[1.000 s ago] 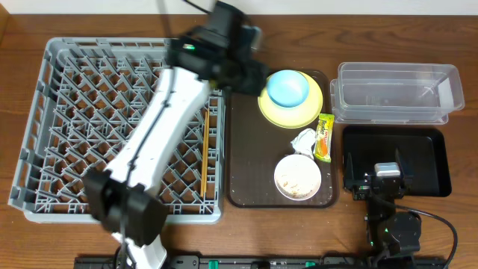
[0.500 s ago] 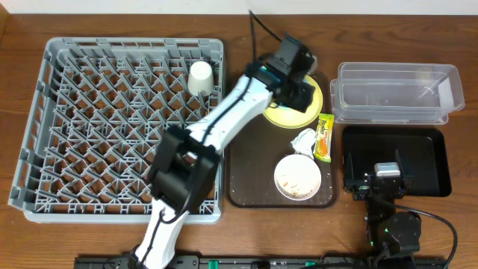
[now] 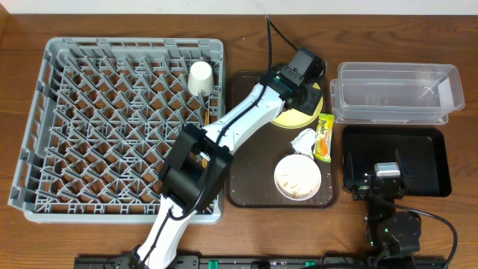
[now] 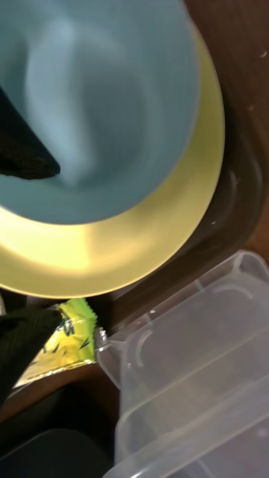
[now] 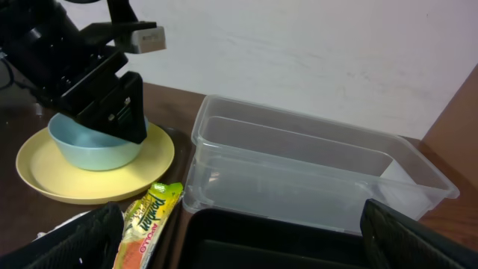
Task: Sort waste into correct bins and load items into the dishwasher rack
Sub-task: 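Move the left gripper back over the light-blue bowl on the yellow plate, then close the left gripper on the light-blue bowl rim and lift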
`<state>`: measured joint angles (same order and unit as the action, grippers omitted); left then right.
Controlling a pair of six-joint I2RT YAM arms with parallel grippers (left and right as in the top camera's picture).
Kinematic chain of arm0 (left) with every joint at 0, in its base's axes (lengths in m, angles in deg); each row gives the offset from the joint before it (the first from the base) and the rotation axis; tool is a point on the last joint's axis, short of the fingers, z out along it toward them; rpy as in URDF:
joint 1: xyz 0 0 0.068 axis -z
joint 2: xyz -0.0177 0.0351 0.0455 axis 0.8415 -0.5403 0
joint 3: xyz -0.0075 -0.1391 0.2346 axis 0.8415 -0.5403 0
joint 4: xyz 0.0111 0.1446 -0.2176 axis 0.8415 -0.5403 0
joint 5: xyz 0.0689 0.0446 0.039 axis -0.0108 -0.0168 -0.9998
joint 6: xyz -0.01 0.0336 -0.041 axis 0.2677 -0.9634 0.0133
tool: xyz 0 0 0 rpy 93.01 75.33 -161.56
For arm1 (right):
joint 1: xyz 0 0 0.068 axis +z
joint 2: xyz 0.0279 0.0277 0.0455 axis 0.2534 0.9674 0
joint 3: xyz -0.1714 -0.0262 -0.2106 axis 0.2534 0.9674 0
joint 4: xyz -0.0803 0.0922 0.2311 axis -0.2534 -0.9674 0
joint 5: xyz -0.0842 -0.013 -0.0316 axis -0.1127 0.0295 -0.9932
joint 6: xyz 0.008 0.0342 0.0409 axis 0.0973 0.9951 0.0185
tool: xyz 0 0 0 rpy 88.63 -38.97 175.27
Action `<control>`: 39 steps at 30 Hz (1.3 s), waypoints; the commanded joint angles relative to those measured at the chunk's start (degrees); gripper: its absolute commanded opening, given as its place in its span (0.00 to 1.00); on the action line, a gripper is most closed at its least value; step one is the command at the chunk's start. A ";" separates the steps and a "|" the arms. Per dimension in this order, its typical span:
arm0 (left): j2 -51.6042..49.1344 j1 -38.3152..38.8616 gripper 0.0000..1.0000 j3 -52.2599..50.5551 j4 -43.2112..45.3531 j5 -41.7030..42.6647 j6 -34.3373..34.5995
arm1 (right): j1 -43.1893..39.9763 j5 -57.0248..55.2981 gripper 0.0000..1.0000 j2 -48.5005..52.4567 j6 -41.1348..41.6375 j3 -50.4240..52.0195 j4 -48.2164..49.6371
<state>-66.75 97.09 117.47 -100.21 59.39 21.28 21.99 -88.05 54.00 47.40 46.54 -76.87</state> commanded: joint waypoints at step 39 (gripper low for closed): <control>11.56 -3.21 0.06 -0.37 0.98 0.83 8.98 | -0.26 0.17 0.99 0.09 -0.57 0.07 -0.22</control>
<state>-62.95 96.30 116.97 -98.53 57.29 25.15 21.99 -88.07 54.00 47.43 46.54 -76.85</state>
